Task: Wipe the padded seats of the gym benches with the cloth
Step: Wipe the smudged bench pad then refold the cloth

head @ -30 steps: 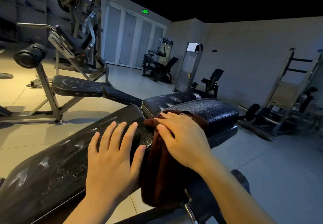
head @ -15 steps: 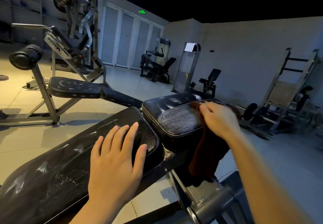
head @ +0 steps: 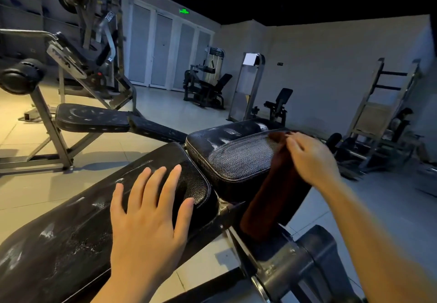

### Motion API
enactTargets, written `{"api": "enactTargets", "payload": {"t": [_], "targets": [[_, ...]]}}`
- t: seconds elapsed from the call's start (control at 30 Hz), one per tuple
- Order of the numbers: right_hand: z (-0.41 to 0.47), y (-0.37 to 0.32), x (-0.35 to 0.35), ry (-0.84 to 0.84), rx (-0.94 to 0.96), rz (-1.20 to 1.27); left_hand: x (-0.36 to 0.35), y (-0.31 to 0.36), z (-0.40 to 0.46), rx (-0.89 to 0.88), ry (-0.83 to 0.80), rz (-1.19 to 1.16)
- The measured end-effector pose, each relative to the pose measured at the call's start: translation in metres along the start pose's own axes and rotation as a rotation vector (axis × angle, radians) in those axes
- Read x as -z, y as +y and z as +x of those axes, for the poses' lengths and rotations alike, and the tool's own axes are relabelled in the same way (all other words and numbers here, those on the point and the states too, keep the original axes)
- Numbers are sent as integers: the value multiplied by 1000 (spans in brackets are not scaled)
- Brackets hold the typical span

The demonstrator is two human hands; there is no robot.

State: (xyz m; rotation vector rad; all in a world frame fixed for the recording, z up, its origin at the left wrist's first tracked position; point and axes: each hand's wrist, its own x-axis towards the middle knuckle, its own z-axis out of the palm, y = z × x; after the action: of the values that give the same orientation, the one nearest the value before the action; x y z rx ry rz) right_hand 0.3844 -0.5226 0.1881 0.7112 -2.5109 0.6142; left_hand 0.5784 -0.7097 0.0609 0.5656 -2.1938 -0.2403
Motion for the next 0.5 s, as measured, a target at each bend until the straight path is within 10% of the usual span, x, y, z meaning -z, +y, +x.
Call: {"api": "enactTargets", "payload": {"t": [0.13,0.5], "targets": [[12,5,-1,48,-129,76,0,2,2,-7,25,-18],[-67,-91,-49,86,366,120,3,2,-1,3,11,12]]}}
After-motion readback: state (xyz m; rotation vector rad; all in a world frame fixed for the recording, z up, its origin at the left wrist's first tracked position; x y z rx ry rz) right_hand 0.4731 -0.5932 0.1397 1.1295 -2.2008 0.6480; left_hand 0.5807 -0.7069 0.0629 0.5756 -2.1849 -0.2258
